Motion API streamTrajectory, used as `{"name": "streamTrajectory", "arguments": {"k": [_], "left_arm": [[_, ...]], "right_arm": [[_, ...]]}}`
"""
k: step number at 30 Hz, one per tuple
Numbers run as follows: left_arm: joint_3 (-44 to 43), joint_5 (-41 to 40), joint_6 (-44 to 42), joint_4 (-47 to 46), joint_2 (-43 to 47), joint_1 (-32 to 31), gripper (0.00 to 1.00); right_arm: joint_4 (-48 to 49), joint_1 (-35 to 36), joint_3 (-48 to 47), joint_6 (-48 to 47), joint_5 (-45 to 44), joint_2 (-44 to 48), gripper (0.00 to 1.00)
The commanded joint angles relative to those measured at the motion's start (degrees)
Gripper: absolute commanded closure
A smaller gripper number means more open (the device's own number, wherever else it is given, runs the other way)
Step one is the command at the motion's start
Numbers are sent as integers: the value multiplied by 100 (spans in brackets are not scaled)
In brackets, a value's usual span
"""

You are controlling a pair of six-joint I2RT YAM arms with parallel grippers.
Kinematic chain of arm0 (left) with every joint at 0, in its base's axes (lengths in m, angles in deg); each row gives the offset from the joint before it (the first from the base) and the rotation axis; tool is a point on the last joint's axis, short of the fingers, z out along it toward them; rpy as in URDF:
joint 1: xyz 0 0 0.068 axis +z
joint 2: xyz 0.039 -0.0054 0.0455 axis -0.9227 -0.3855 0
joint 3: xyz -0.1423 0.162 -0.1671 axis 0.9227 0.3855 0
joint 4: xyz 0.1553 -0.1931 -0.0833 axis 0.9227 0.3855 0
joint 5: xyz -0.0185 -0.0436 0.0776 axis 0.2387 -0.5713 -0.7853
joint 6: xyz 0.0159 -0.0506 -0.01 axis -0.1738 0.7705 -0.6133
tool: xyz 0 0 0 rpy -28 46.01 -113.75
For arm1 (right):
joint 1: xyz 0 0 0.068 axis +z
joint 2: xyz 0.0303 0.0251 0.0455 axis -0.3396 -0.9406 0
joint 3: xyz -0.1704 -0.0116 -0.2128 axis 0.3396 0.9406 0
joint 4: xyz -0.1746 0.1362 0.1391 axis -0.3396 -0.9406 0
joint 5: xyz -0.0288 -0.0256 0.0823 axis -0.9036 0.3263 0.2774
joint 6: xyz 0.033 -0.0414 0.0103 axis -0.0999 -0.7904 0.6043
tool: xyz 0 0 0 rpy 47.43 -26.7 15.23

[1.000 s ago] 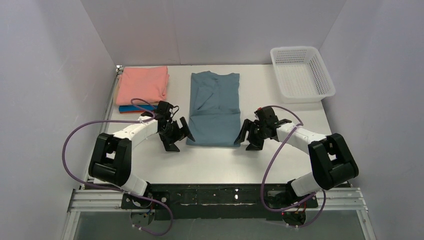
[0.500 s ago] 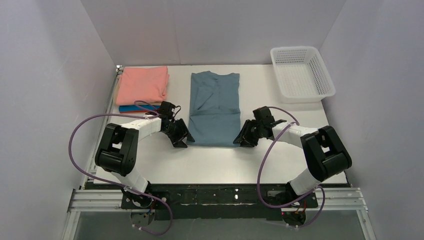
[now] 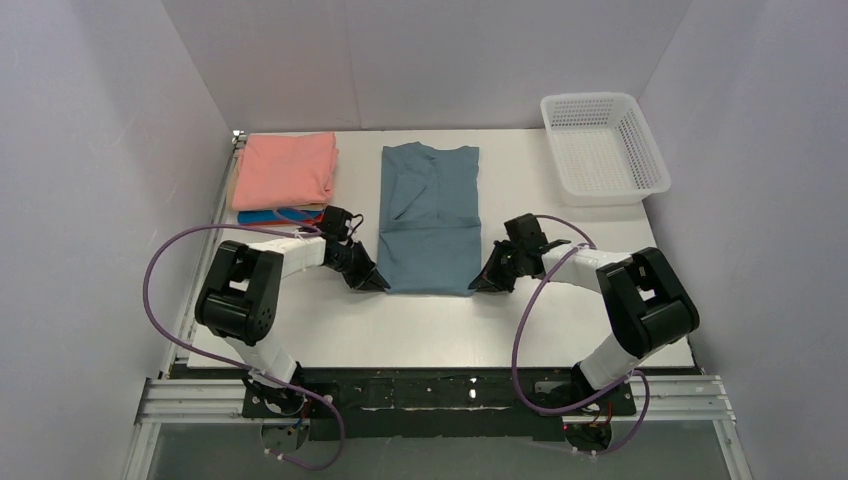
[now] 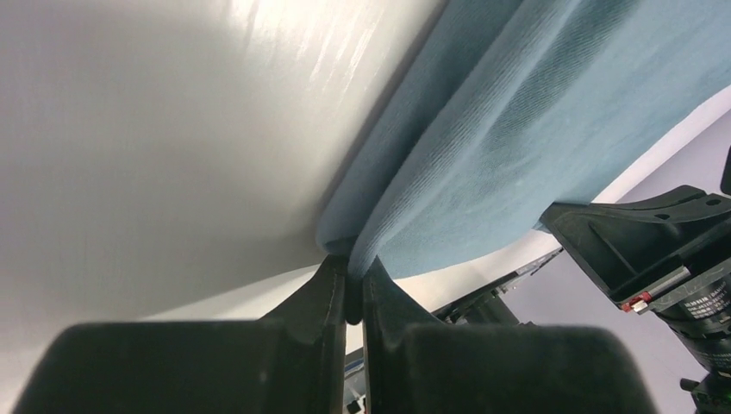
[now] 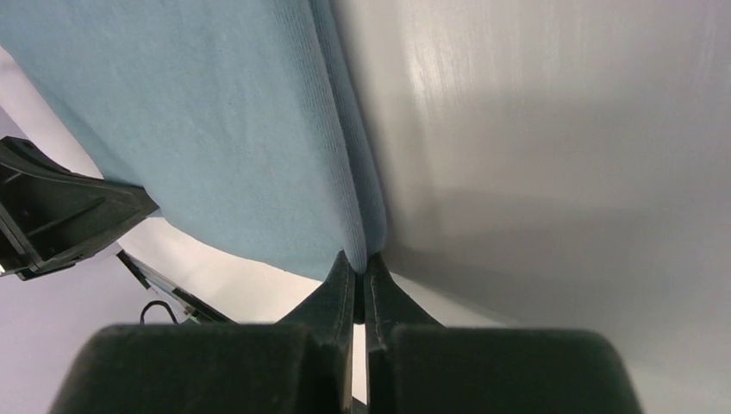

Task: Fold and stack the t-shirts
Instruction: Grab one side of the 2/3 rectangular tshirt with both arms, then fold the long partially folded tshirt into a neat square

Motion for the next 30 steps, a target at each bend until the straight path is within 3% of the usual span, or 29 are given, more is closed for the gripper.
{"name": "streamTrajectory", "arguments": {"k": [1, 5, 9, 14, 17, 23, 27, 30], "left_arm": [[523, -592, -41, 1059, 392, -34, 100], [1216, -447, 402, 1335, 1371, -152, 100], [1661, -437, 742, 2302, 3015, -364, 100], [1454, -653, 629, 3985, 5000, -543, 100], [1130, -354, 379, 4465, 5763, -579, 100], [364, -25, 35, 4901, 6143, -599, 100], [-235, -623, -432, 5196, 5983, -598, 100], [-385, -718, -473, 4921, 5667, -600, 100]], "right_arm": [[-913, 88, 188, -313, -119, 394, 99], [-1825, 252, 287, -530, 381, 953, 99], [-2734, 601, 436, -704, 1033, 1693, 99], [-3966, 1009, 370, -1126, 1755, 2624, 99], [-4732, 1173, -93, -1600, 2086, 3051, 99], [-5180, 1175, -661, -2130, 3420, 3249, 99], [-5359, 1146, -921, -2478, 3435, 3034, 99], [-5514, 863, -1274, -2726, 3372, 2788, 99]]}}
